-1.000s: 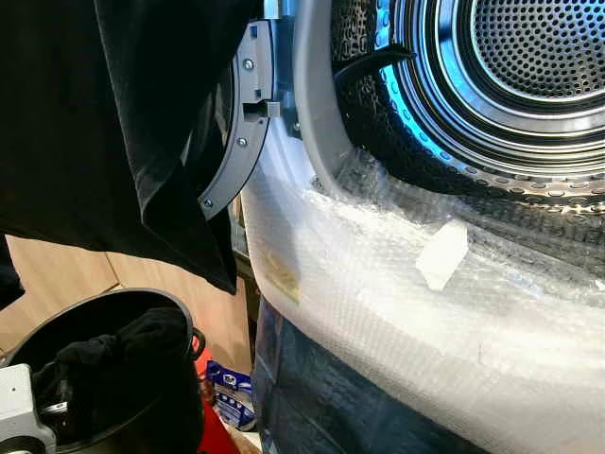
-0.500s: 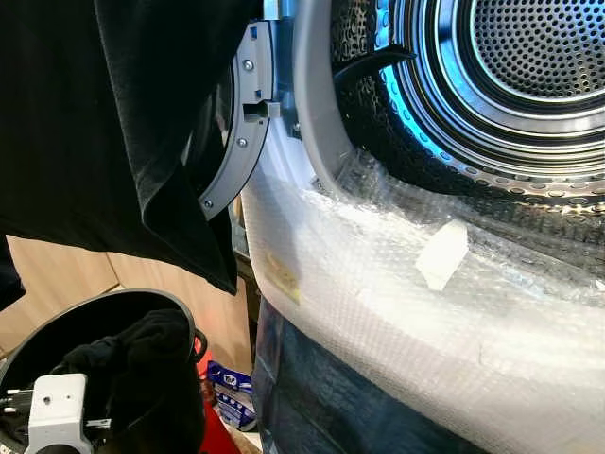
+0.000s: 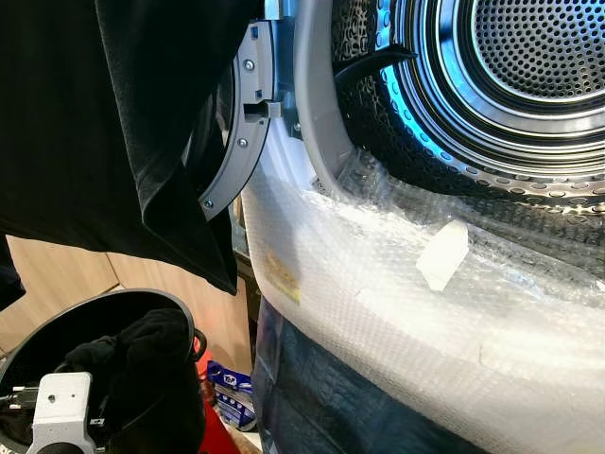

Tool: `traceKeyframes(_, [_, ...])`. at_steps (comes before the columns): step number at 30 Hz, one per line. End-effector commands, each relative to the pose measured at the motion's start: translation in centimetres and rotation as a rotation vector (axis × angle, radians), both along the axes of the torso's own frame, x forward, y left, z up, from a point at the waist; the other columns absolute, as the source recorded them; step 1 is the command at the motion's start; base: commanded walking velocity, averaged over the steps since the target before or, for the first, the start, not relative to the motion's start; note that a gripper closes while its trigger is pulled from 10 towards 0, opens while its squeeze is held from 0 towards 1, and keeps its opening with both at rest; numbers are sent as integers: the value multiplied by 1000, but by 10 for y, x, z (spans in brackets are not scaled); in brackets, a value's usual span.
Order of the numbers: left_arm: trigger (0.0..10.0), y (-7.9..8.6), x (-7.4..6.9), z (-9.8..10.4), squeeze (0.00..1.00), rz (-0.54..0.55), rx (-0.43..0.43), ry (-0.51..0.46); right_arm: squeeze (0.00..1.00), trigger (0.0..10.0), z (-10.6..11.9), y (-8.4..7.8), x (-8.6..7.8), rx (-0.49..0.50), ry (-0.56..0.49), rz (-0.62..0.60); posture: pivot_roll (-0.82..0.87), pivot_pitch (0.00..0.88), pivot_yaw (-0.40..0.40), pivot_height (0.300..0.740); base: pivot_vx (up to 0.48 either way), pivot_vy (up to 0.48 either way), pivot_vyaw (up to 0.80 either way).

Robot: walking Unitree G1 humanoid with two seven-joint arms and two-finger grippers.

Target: Clothes washing

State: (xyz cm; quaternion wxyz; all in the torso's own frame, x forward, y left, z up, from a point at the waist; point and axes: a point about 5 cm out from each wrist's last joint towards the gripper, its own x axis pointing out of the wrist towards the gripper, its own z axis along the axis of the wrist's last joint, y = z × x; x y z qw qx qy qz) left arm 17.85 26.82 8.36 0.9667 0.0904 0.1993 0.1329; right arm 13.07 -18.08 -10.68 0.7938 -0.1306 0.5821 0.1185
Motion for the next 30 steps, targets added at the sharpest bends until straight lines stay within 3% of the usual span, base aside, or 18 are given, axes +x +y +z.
traceKeyframes(1, [0,-2,-1,-5,0,-24,-19,19,0,10000,-1,2,-4,2,16,0,162,0,-26,740,0,0,0])
traceKeyframes(19, [0,-15,-2,-3,0,-218,-47,28,0,10000,-2,8,-4,8,15,45,164,0,-5,740,0,0,0])
traceKeyframes(22, [0,-16,-5,6,0,-268,-107,-16,0,10000,-2,10,-5,11,17,51,169,0,-1,740,0,0,0])
traceKeyframes(25, [0,-26,-5,18,0,-379,-200,-53,0,10000,-3,10,-5,11,18,55,169,0,-1,740,0,0,0])
traceKeyframes(26, [0,-38,-8,28,0,-514,-279,-34,0,10000,-3,10,-5,10,19,61,180,0,-4,740,0,0,0])
traceKeyframes(29, [0,-55,-14,38,0,-689,-349,9,0,10000,-2,10,-4,9,18,64,177,0,0,740,0,0,0])
traceKeyframes(30, [0,-67,-20,49,0,-833,-396,40,0,10000,-2,10,-3,9,14,64,176,0,1,740,0,0,0])
